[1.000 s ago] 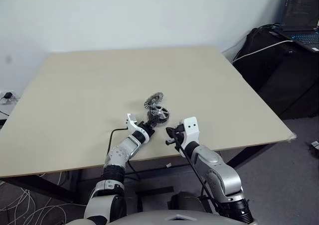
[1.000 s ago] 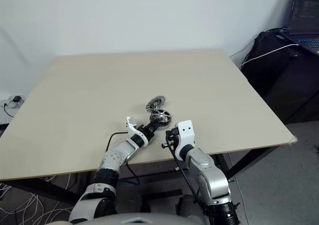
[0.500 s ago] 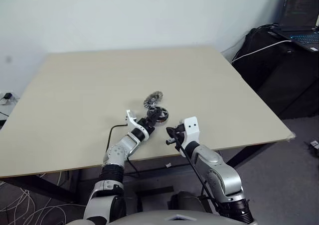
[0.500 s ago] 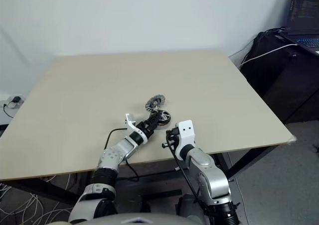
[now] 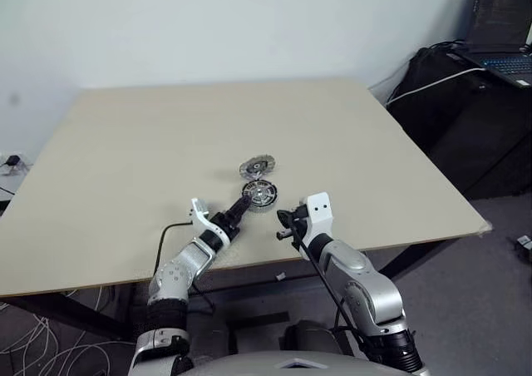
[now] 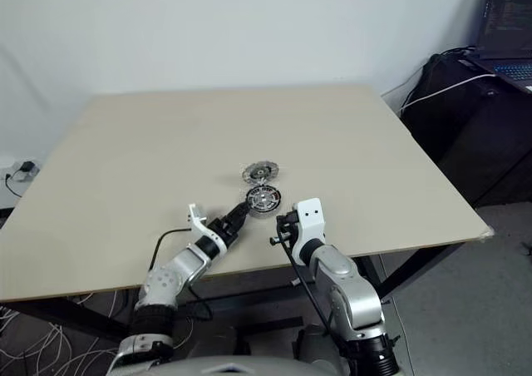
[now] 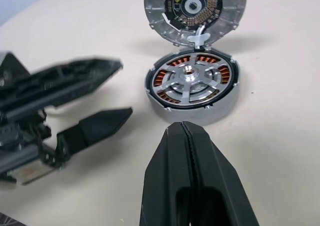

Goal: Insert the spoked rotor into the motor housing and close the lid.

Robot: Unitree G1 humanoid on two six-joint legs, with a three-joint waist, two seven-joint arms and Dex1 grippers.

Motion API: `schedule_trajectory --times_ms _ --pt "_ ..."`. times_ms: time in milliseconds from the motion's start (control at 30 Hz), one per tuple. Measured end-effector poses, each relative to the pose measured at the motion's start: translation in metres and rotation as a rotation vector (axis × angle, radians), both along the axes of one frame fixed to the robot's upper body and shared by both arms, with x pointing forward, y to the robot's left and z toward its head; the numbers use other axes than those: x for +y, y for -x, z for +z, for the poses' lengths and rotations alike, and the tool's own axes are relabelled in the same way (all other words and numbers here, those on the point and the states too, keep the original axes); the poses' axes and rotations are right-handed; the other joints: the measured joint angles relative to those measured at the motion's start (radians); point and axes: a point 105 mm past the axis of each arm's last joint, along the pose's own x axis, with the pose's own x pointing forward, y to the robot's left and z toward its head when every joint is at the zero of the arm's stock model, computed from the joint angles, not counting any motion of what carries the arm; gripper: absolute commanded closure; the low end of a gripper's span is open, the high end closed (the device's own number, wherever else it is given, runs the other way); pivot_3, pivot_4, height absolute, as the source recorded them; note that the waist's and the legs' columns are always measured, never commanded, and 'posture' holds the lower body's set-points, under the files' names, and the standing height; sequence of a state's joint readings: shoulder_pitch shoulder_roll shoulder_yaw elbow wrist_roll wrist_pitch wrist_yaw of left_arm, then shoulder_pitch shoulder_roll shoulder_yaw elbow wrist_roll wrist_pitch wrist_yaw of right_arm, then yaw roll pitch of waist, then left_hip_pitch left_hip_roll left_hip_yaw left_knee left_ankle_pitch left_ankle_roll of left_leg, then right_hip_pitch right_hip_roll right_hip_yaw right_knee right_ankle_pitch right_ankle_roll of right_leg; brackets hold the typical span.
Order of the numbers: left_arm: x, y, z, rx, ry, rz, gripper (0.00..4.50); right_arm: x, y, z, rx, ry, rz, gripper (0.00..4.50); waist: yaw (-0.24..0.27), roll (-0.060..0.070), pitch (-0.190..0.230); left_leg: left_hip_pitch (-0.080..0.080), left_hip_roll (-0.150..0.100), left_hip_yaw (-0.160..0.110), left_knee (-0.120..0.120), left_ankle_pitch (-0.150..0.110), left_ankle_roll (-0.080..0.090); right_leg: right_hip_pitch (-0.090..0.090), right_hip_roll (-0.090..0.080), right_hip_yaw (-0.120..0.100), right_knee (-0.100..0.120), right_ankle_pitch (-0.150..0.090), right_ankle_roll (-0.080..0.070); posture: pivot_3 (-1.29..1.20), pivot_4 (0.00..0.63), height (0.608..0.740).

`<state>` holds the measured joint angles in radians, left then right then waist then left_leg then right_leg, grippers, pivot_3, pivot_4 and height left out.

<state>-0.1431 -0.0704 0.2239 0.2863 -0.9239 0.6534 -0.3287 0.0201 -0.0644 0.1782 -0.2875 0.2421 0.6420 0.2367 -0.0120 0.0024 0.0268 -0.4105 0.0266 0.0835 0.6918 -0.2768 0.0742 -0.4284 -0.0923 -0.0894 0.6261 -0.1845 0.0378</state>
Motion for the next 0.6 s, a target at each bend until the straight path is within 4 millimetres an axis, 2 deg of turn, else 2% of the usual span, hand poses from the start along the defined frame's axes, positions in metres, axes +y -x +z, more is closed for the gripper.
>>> schedule_trajectory --times_ms 133,267,400,500,600 --pt "0.001 0.005 0.011 -0.078 -0.048 -0.004 0.50 0.000 0.000 0.000 -0.002 0.000 -0.001 4.50 0.000 0.000 0.000 0.000 0.000 0.000 0.000 -0.001 -0.002 0.000 -0.001 0.000 0.000 0.000 0.000 0.00 0.000 0.740" --pt "0.000 0.012 0.020 -0.224 -0.172 0.003 0.50 0.001 -0.001 0.002 -0.013 -0.008 -0.005 4.50 0.000 0.000 0.000 0.000 0.000 0.001 0.000 -0.002 -0.004 0.000 -0.001 0.001 -0.001 0.000 0.000 0.00 0.000 0.740" --pt "0.021 0.020 0.024 -0.353 -0.354 0.045 0.50 0.001 -0.004 0.005 -0.028 -0.007 -0.001 4.50 -0.002 0.001 0.000 0.000 0.001 0.001 0.000 -0.002 -0.004 -0.001 0.000 0.000 0.000 0.000 0.000 0.00 0.000 0.740" --pt "0.044 0.030 0.015 -0.367 -0.503 0.060 0.50 0.001 -0.007 0.005 -0.033 0.001 0.006 4.50 -0.002 0.003 0.000 0.000 0.001 0.001 0.000 -0.003 -0.004 -0.002 0.000 0.000 0.000 0.000 -0.001 0.00 0.000 0.740" --pt "0.063 0.031 0.014 -0.382 -0.617 0.089 0.50 0.004 -0.011 0.004 -0.032 0.008 0.022 4.50 0.002 0.003 0.000 0.000 0.001 0.001 0.000 -0.002 -0.004 -0.001 -0.001 -0.001 0.000 0.000 -0.001 0.00 0.000 0.740"
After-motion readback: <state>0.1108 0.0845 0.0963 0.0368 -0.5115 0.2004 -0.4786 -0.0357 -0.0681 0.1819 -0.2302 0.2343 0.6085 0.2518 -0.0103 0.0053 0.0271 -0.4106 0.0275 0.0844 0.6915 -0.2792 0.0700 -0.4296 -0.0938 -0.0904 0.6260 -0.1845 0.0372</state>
